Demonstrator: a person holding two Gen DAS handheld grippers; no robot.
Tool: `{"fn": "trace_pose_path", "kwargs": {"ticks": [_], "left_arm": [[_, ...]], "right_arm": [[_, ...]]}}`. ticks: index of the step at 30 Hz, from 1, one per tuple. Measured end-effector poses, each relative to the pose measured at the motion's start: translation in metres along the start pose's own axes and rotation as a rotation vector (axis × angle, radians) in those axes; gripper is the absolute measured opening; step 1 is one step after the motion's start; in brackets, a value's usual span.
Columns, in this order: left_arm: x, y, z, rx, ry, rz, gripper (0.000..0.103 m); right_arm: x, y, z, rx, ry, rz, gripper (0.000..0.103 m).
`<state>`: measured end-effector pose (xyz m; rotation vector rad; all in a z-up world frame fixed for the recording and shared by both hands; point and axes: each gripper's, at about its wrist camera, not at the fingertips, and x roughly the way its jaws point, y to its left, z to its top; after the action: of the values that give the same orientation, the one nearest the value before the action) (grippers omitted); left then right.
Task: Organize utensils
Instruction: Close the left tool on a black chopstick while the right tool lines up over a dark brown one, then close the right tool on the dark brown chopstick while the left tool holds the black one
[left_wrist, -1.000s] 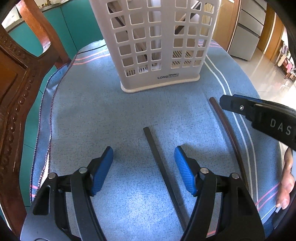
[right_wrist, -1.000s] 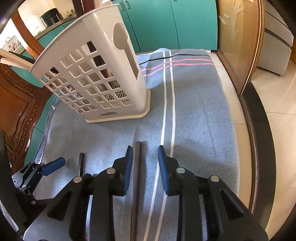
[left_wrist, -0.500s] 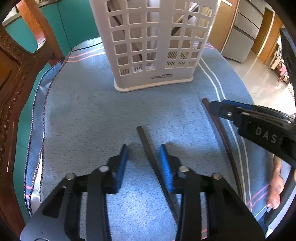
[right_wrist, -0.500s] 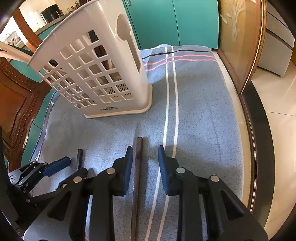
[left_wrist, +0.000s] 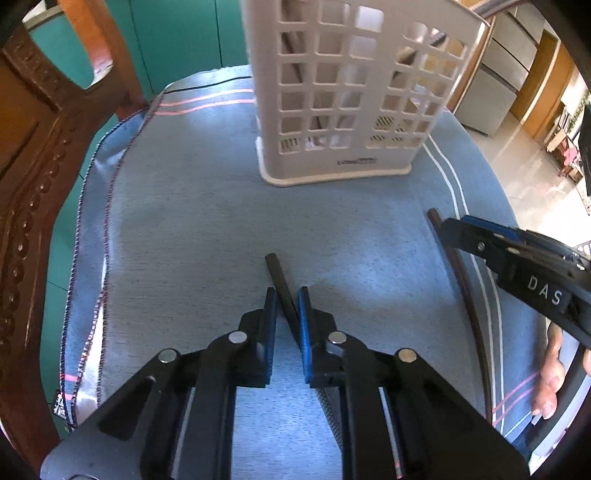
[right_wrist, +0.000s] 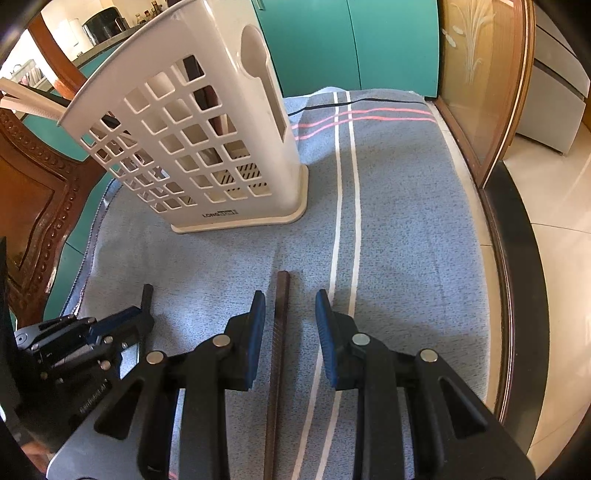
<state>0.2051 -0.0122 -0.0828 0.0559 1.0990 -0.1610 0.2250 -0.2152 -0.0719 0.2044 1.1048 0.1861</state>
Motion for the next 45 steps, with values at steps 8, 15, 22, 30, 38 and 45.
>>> {"fn": "trace_pose_path", "kwargs": {"ticks": [8,15,22,30,38,45], "left_arm": [[0.003,0.018,0.001,-0.061,0.020,-0.021,0.031],[0.008,0.010,0.005,-0.066,0.018,-0.012,0.037],[0.013,-0.010,0.013,-0.058,0.019,0.059,0.037],[0.015,-0.023,0.015,-0.035,0.006,0.085,0.037],[0.015,-0.034,0.014,-0.010,0.003,0.084,0.029],[0.014,-0.030,0.012,-0.004,0.003,0.085,0.029]], "right_arm": [[0.000,0.011,-0.004,-0.055,0.001,-0.027,0.028],[0.002,0.024,-0.010,-0.105,-0.001,-0.051,0.039],[0.005,0.036,-0.013,-0.137,-0.023,-0.144,0.039],[0.010,0.034,-0.018,-0.167,-0.018,-0.170,0.039],[0.008,0.047,-0.028,-0.204,-0.022,-0.190,0.039],[0.006,0.050,-0.029,-0.209,-0.019,-0.195,0.039]]}}
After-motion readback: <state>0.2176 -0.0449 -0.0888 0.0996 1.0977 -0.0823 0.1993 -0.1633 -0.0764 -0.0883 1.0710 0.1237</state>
